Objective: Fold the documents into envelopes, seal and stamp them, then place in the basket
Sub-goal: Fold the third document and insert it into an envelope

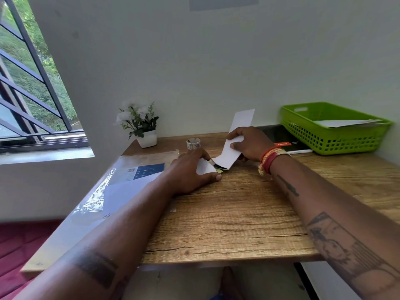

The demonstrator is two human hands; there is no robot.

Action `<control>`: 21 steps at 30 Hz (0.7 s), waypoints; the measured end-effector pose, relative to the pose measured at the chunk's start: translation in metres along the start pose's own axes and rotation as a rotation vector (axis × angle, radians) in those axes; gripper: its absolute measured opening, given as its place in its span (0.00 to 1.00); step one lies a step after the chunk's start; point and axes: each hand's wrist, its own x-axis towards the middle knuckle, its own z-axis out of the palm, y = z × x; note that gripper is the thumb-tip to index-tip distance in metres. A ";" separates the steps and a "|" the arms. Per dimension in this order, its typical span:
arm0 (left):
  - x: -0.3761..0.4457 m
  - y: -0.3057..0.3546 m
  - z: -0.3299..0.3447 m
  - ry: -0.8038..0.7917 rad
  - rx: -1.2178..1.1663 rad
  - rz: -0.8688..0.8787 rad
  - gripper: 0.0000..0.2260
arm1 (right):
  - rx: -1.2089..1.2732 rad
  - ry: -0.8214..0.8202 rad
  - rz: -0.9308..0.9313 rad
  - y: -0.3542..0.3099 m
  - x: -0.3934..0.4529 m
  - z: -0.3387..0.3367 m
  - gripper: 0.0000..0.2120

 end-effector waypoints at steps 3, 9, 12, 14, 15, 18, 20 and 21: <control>0.000 -0.002 0.001 -0.006 -0.012 -0.004 0.30 | -0.040 0.012 -0.005 0.003 0.002 -0.004 0.14; 0.002 -0.002 0.001 -0.017 -0.010 -0.009 0.30 | 0.069 0.025 -0.040 0.002 0.000 0.002 0.13; 0.002 -0.002 0.001 -0.018 0.002 -0.009 0.30 | 0.165 0.045 -0.037 -0.003 -0.001 0.008 0.13; 0.002 -0.001 0.001 -0.017 0.012 -0.004 0.30 | 0.204 0.053 -0.023 -0.005 -0.003 0.013 0.13; 0.002 -0.002 0.002 -0.016 0.018 -0.001 0.30 | 0.231 0.040 -0.011 -0.005 -0.003 0.015 0.14; 0.003 -0.004 0.003 -0.009 0.031 0.002 0.30 | 0.279 -0.023 -0.017 -0.009 -0.004 0.019 0.16; 0.005 -0.006 0.004 -0.003 0.038 -0.003 0.30 | 0.168 -0.021 -0.065 -0.011 -0.003 0.019 0.16; 0.006 -0.007 0.005 0.000 0.037 -0.006 0.30 | 0.116 -0.011 -0.079 -0.012 -0.003 0.019 0.16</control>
